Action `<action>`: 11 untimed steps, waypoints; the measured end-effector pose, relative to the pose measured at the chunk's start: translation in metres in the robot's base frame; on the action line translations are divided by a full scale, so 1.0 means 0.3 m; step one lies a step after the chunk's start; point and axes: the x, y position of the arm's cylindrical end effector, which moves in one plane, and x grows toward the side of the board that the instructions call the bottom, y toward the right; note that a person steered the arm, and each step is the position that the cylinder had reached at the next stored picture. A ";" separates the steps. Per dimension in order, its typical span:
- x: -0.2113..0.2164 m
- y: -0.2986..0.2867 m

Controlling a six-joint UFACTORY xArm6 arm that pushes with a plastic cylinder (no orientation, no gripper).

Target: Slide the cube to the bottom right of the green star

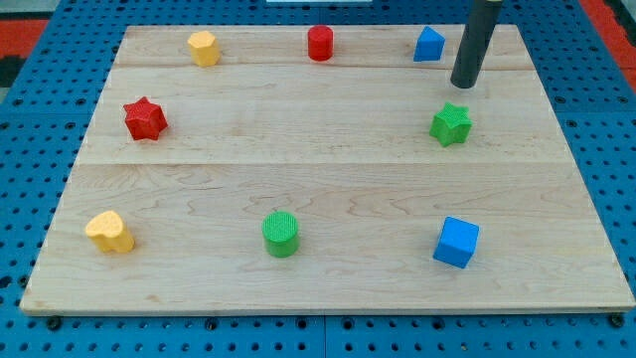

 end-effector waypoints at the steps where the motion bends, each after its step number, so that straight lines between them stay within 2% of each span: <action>1: 0.000 -0.015; 2: 0.013 0.058; 3: 0.232 0.402; 4: 0.577 0.484; 5: 0.848 0.295; 6: 1.016 -0.037; 7: 0.980 -0.352; 9: 0.734 -0.093; 10: 0.771 0.035; 11: 0.837 0.019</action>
